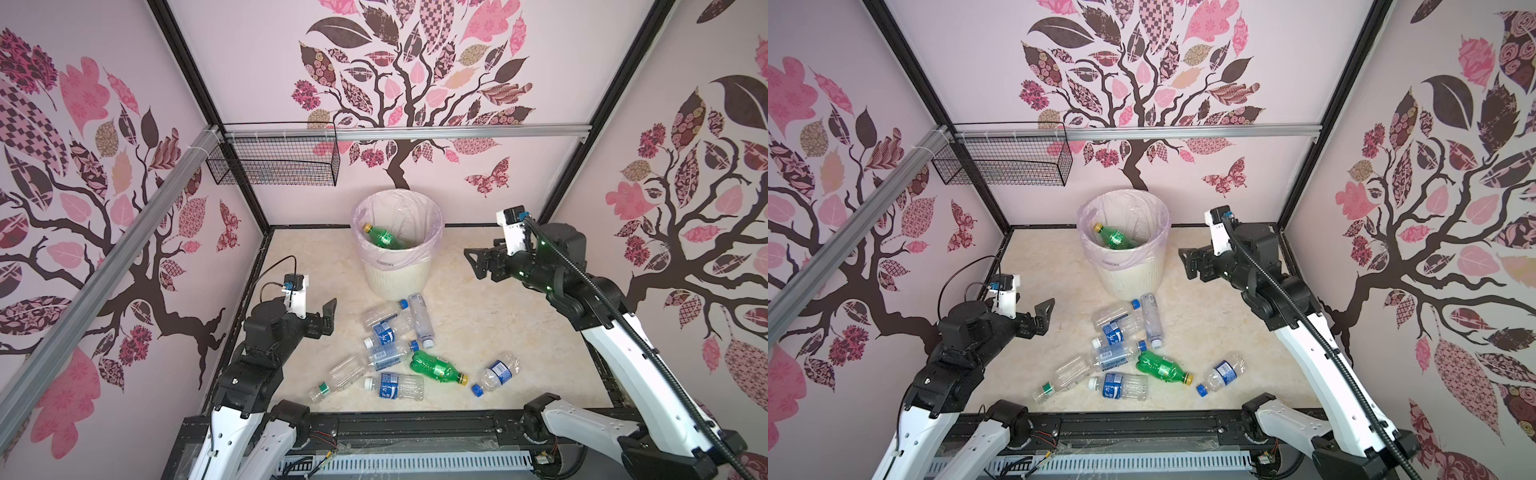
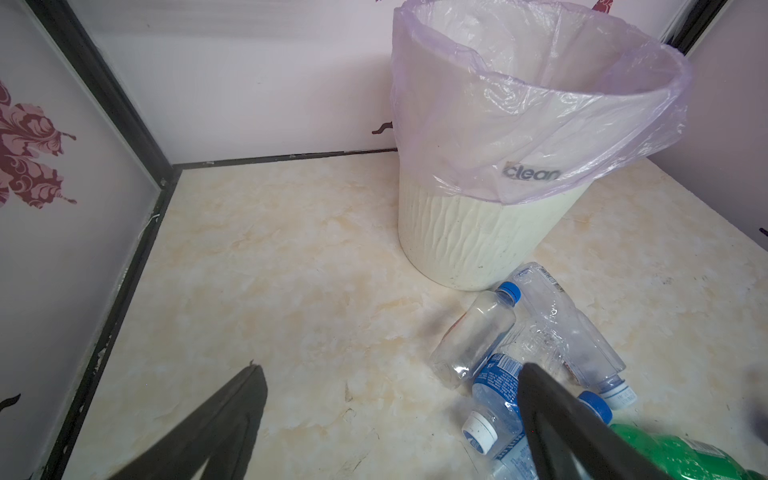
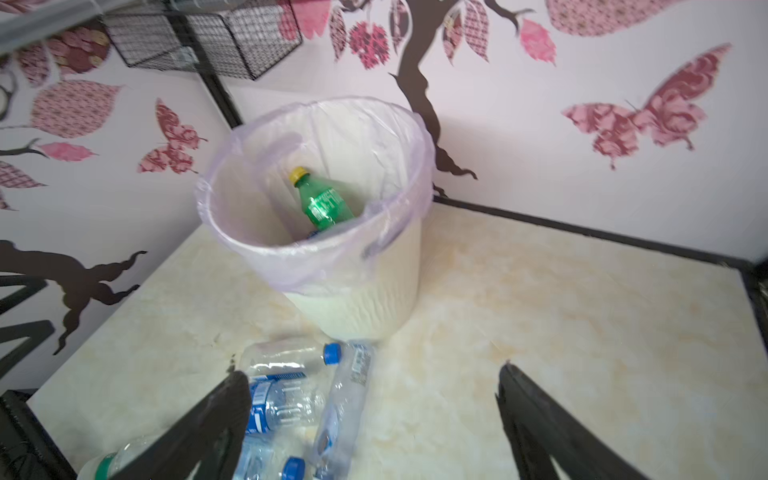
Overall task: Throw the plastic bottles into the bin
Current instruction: 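Withdraw the right gripper from the bin toward a clear blue-labelled bottle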
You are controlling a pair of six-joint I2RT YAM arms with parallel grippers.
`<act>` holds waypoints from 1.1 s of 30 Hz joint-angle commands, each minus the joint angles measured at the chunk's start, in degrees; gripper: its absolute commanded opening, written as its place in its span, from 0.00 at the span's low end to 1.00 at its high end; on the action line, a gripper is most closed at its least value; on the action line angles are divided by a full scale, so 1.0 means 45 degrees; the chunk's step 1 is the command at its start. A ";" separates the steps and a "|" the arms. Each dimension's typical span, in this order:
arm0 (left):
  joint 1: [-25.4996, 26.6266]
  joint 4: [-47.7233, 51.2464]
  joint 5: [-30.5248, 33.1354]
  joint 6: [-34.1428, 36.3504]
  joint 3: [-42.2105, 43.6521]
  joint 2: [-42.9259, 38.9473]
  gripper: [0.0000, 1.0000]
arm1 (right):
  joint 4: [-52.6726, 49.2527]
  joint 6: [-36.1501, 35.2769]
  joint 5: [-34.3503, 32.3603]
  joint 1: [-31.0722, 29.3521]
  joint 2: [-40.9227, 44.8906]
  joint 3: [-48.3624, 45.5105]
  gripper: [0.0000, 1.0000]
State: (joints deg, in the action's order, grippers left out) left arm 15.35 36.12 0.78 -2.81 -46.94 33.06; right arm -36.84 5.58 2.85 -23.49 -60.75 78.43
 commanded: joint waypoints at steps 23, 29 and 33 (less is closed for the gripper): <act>-0.0026 -0.0233 -0.0124 0.0614 0.0021 0.0564 0.98 | -0.5804 0.6666 -0.2313 0.0019 0.2255 -0.4976 0.94; -0.0014 -0.0507 -0.0181 0.0624 0.0309 0.0641 0.98 | -0.6474 0.7040 -0.2284 0.0011 0.1991 -0.5518 0.92; -0.0014 -0.0468 -0.0173 0.0633 0.0230 0.0739 0.98 | -0.6295 0.8005 -0.1949 0.0006 0.2422 -0.6560 0.87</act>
State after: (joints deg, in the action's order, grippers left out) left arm 15.35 35.16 0.34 -0.51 -46.81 36.29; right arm -61.89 33.82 -6.39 -23.44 -51.13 50.59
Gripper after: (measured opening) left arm 0.977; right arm 0.873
